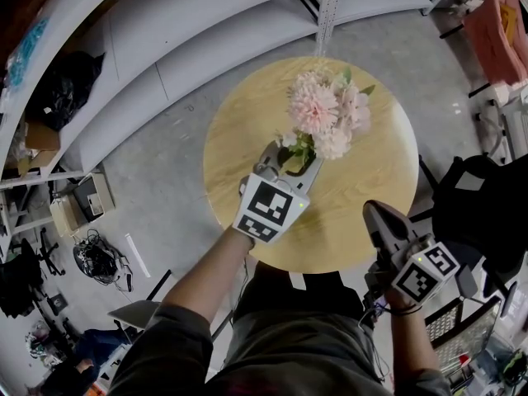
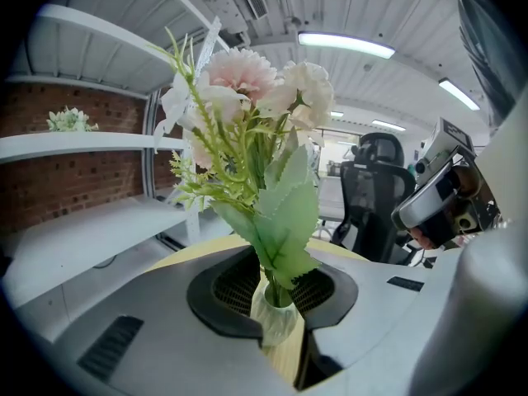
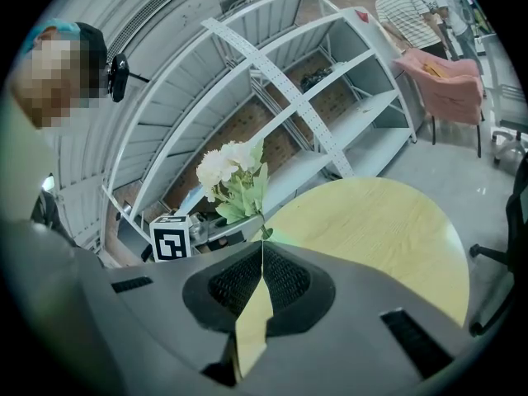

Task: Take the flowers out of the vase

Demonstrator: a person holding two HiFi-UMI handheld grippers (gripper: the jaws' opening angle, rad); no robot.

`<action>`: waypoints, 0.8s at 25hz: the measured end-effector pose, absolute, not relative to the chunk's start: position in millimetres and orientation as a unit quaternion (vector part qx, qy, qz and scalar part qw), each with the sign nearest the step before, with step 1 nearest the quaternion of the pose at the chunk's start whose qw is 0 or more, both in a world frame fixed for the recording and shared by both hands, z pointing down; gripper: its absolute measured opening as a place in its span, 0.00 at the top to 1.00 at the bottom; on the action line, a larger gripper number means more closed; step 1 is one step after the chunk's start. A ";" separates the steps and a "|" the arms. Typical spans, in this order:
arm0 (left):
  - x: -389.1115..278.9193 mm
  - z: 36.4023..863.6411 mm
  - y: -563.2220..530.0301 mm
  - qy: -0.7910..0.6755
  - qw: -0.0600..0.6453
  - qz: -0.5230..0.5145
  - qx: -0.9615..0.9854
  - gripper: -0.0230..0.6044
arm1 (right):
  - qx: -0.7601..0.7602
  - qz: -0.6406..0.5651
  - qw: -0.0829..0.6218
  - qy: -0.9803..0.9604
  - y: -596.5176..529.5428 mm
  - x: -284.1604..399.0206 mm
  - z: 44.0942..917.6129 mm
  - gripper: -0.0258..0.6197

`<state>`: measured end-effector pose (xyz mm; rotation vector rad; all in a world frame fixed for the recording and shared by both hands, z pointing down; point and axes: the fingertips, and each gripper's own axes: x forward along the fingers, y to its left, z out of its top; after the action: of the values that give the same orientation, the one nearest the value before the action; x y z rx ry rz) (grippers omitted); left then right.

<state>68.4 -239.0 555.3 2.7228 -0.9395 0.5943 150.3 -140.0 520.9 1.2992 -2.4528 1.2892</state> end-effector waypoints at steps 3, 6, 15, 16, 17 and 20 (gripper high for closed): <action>67.0 548.8 -241.7 -0.319 0.096 0.200 0.922 0.83 | 0.423 0.419 0.038 -0.802 -142.6 148.6 517.2 0.94; 66.1 541.0 -242.6 -0.319 0.090 0.197 0.922 0.84 | 0.423 0.416 0.036 -0.804 -142.7 147.9 514.0 0.94; 63.3 514.2 -248.1 -0.324 0.077 0.186 0.924 0.84 | 0.421 0.406 0.027 -0.811 -148.1 144.7 498.8 0.94; 63.5 511.7 -248.7 -0.324 0.076 0.185 0.925 0.85 | 0.421 0.404 0.027 -0.812 -148.9 144.9 497.5 0.94; 63.3 509.3 -249.6 -0.325 0.074 0.185 0.925 0.85 | 0.421 0.403 0.026 -0.812 -149.8 144.6 496.1 0.94; 60.9 501.8 -253.7 -0.326 0.071 0.184 0.925 0.85 | 0.420 0.396 0.022 -0.816 -155.1 140.8 489.6 0.94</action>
<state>60.9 -253.7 501.8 2.7811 -0.9811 0.5521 140.8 -155.1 489.6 1.3015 -2.5274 1.2280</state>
